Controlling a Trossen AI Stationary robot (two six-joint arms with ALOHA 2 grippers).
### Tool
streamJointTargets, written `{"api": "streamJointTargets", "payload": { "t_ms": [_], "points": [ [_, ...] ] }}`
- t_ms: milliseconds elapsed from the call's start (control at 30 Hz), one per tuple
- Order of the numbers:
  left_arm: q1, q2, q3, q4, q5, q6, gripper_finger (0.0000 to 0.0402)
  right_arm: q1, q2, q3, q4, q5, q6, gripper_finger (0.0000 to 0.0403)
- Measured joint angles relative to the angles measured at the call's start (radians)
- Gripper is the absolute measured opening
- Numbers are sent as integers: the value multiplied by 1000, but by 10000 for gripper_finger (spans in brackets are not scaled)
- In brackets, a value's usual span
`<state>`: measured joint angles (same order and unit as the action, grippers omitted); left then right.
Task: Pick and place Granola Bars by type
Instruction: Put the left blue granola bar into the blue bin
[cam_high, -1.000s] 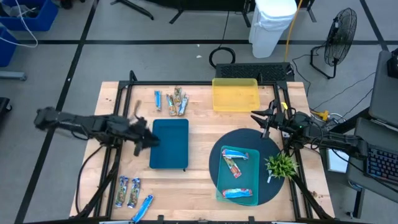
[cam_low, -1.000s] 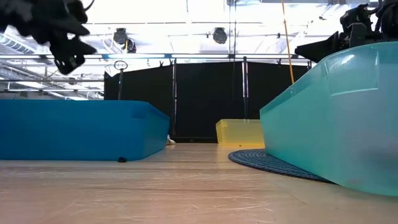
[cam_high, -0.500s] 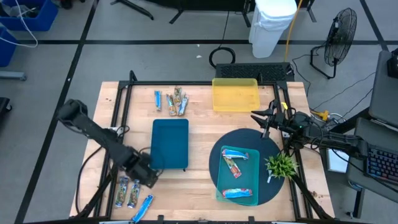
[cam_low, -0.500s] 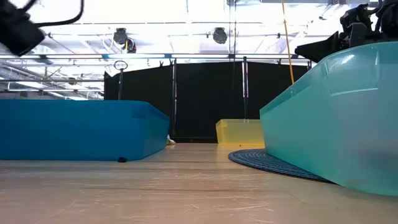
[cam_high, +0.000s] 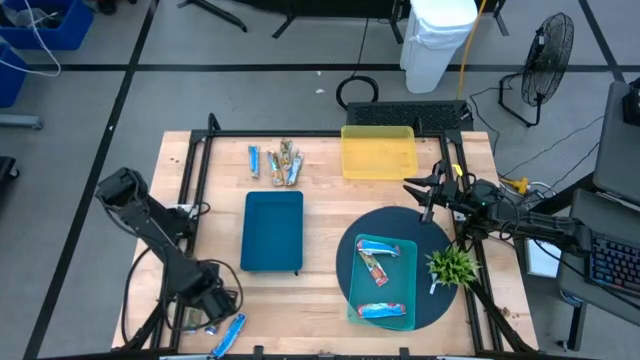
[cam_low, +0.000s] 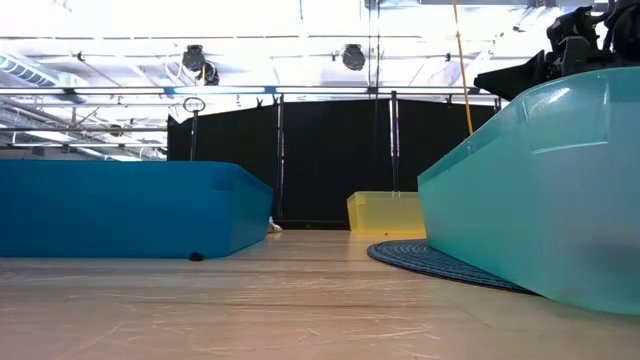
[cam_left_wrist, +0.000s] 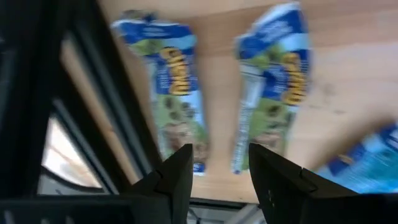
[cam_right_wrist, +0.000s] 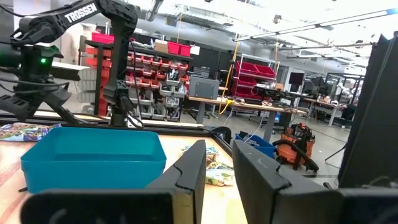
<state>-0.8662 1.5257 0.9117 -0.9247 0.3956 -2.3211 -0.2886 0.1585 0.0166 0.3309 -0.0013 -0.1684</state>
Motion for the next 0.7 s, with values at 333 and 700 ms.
{"api": "streamJointTargets", "payload": {
  "t_ms": [333,700],
  "points": [
    [-26,88,-41,-17,15,-8,161,0,0,0,0,0,0,71],
    [-31,181,-41,-23,19,52,161,0,0,0,0,0,0,71]
  ]
}}
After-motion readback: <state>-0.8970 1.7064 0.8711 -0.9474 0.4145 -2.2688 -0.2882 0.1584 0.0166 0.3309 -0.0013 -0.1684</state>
